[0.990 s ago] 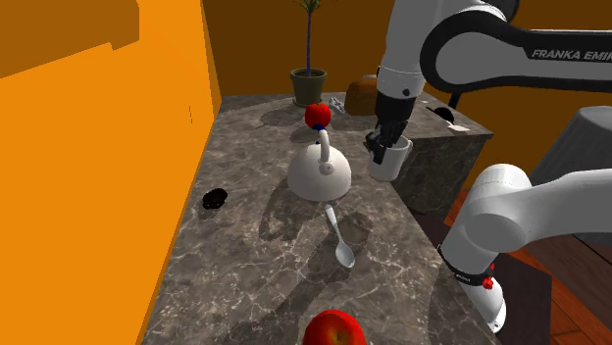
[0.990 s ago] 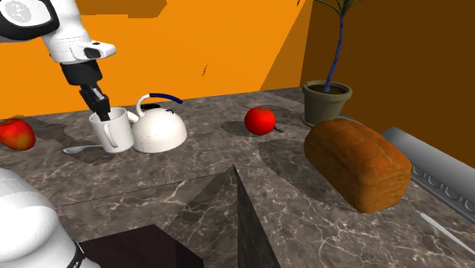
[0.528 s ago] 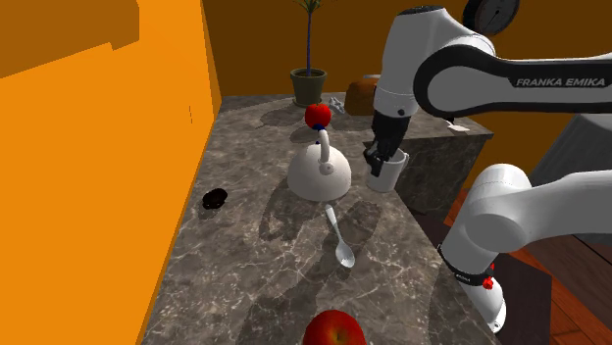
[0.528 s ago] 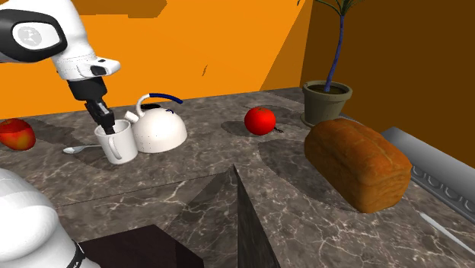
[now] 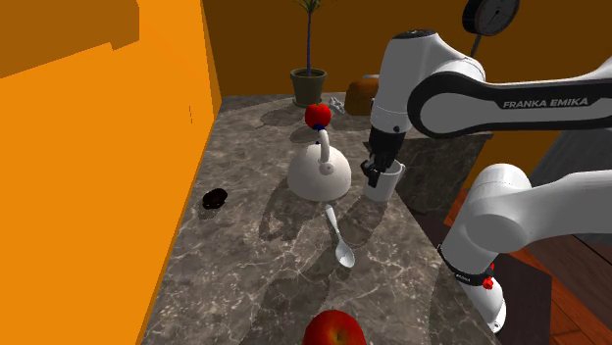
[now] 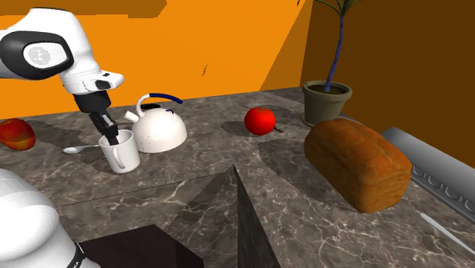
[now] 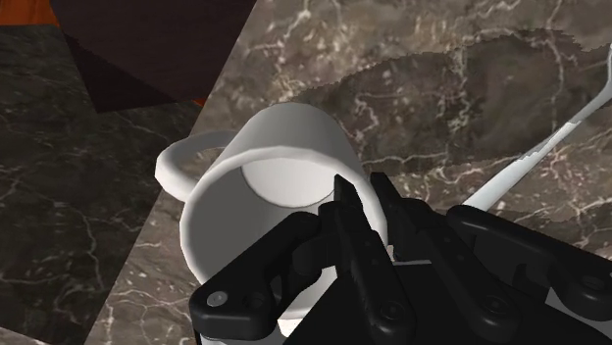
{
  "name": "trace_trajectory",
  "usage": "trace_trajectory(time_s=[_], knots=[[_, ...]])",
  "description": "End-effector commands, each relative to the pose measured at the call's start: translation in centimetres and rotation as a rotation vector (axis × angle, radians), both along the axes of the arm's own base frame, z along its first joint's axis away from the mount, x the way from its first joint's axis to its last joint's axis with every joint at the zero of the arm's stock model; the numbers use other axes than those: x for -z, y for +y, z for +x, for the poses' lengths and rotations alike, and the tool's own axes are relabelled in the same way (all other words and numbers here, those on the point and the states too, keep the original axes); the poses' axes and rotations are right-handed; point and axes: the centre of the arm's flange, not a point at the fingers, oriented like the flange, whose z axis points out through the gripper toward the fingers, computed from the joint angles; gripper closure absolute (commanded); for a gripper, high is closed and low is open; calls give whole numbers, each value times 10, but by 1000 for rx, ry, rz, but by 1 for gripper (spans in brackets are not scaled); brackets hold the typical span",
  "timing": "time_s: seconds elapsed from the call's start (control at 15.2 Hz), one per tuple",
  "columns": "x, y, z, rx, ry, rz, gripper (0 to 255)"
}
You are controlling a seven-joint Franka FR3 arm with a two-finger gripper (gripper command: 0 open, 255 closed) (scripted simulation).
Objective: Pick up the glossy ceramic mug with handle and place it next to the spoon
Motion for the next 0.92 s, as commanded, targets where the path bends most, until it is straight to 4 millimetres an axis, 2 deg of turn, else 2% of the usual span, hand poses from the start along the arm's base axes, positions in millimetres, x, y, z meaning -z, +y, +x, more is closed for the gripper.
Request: trace_trajectory(time_s=[0.0, 0.33, 0.4, 0.73, 0.86], knots=[[1, 0, 0, 0, -1, 0, 255], [1, 0, 0, 0, -1, 0, 255], [1, 0, 0, 0, -1, 0, 0], [1, 0, 0, 0, -1, 0, 0], [-25, 1, -1, 0, -1, 0, 0]])
